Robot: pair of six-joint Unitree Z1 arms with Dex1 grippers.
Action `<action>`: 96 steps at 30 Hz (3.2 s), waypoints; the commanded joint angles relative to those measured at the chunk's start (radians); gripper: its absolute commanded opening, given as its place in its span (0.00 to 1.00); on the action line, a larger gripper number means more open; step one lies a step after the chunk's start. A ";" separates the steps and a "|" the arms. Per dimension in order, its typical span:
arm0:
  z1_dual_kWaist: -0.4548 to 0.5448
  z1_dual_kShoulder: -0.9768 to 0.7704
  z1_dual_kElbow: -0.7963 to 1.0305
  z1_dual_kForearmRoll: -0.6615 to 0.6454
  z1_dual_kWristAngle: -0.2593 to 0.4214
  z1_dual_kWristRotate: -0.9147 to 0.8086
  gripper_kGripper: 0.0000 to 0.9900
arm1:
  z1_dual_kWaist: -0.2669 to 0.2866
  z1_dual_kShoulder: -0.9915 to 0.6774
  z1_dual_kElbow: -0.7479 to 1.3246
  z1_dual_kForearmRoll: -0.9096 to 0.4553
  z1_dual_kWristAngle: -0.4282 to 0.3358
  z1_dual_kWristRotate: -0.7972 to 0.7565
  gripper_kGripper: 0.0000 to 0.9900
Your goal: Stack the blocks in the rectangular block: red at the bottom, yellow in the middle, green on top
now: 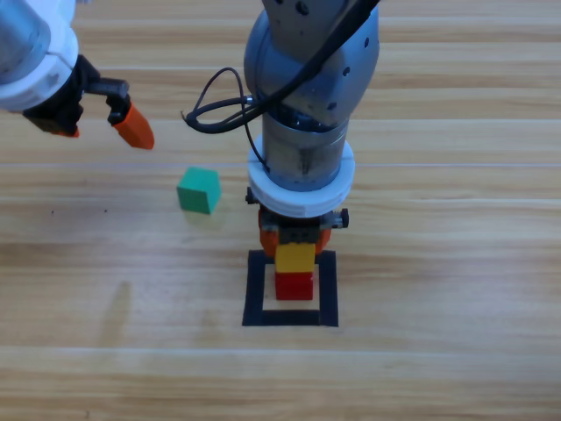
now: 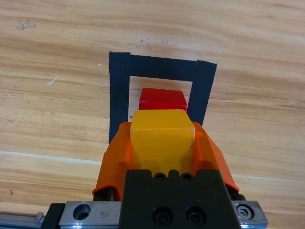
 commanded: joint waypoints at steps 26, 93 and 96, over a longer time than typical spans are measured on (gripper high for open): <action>0.017 0.008 0.054 -0.035 -0.011 -0.010 1.00 | 0.027 0.085 -0.022 0.020 -0.028 0.004 0.00; -0.186 0.584 -0.601 0.398 0.110 -0.196 0.99 | -0.142 -1.018 1.219 -0.815 0.036 -0.498 1.00; -0.184 0.594 -0.594 0.394 0.117 -0.200 0.99 | -0.142 -1.021 1.253 -0.859 0.038 -0.499 1.00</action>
